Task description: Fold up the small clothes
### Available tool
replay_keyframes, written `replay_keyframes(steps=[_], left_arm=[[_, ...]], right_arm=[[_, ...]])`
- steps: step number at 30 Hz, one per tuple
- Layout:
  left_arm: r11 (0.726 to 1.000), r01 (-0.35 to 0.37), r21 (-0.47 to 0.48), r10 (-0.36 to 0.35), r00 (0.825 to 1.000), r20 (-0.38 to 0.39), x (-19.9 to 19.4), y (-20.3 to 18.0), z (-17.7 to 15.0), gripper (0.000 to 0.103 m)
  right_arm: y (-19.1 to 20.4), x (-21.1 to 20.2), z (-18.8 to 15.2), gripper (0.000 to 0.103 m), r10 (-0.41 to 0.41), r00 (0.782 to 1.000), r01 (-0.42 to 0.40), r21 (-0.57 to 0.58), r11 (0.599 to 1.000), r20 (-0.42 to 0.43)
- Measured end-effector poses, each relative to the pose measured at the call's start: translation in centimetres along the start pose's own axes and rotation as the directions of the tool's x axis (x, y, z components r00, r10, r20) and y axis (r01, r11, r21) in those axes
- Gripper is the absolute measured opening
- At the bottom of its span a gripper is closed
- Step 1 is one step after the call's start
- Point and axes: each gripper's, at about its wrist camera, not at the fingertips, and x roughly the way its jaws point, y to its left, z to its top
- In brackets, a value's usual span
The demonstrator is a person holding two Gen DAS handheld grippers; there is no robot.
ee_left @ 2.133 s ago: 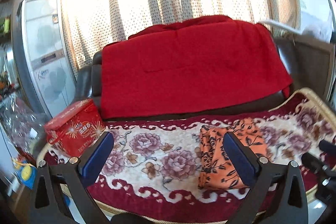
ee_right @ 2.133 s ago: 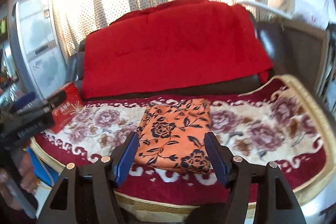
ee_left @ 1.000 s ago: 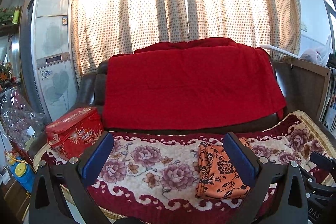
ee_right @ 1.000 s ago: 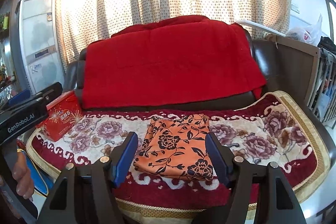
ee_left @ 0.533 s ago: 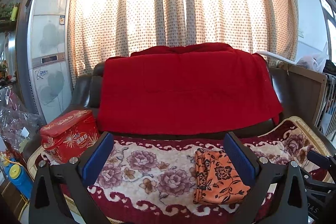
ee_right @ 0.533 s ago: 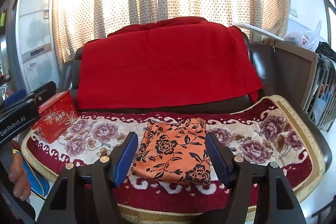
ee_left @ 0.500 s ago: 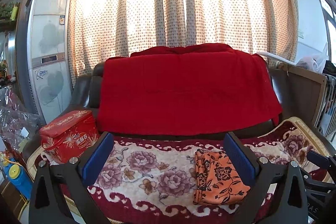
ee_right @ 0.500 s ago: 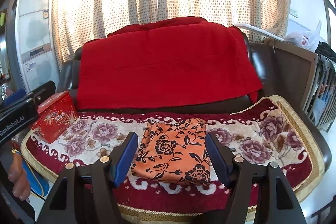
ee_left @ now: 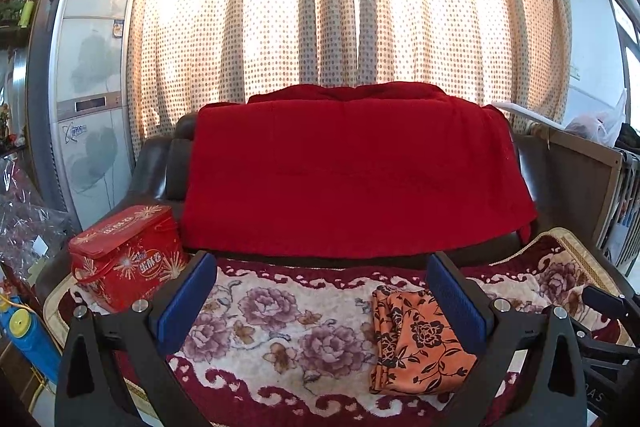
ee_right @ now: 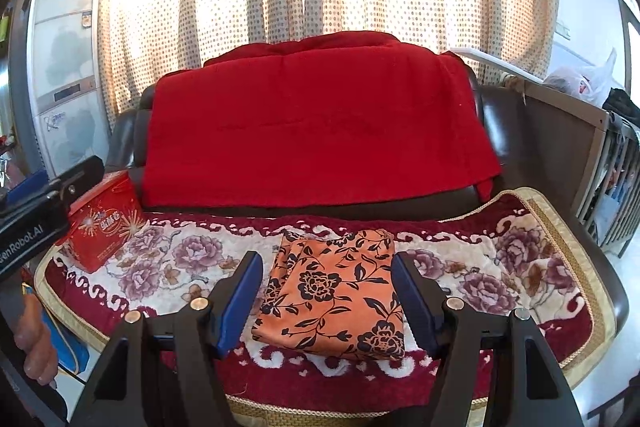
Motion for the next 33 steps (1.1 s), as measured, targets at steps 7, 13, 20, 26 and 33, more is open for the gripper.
replay_keyframes(steps=[7, 13, 20, 26, 33], left_arm=[[1.000, -0.004, -0.001, 0.004, 1.000, -0.007, -0.29, 0.07, -0.44, 0.103], [1.000, 0.007, 0.009, -0.007, 1.000, -0.003, -0.71, -0.26, -0.45, 0.103], [1.000, 0.009, 0.005, -0.009, 1.000, -0.004, -0.46, -0.17, -0.44, 0.103], [1.000, 0.008, 0.009, -0.008, 1.000, -0.010, -0.13, -0.14, -0.49, 0.103], [1.000, 0.011, 0.005, -0.011, 1.000, -0.007, -0.07, 0.00, -0.48, 0.103]], right_arm=[[0.29, -0.16, -0.75, 0.070, 0.003, 1.000, -0.003, -0.008, 1.000, -0.006], [0.02, -0.61, -0.78, 0.070, 0.004, 1.000, -0.004, -0.006, 1.000, 0.003], [0.05, -0.36, -0.61, 0.070, 0.005, 1.000, -0.005, -0.005, 1.000, 0.005], [0.36, -0.02, -0.70, 0.070, 0.001, 1.000, -0.001, -0.015, 1.000, -0.003], [0.26, -0.15, -0.40, 0.070, -0.002, 1.000, 0.002, -0.013, 1.000, 0.011]])
